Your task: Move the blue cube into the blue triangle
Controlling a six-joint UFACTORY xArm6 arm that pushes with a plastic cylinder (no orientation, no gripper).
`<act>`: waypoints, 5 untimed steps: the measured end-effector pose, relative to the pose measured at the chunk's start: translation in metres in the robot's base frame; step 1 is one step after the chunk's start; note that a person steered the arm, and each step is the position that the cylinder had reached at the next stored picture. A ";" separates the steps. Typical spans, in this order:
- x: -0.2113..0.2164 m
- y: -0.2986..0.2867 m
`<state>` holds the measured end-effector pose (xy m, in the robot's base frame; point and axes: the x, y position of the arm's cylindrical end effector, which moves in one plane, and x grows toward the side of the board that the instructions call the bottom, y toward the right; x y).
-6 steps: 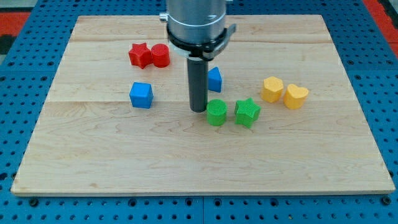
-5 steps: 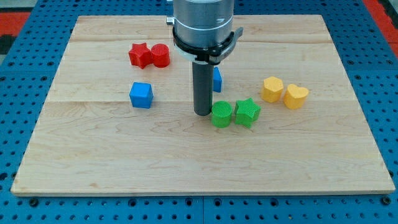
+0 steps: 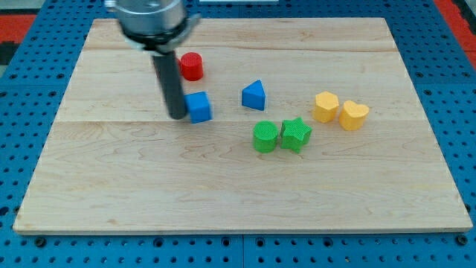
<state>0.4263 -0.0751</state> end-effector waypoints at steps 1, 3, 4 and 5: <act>0.015 0.011; -0.013 0.034; 0.036 -0.007; 0.093 -0.064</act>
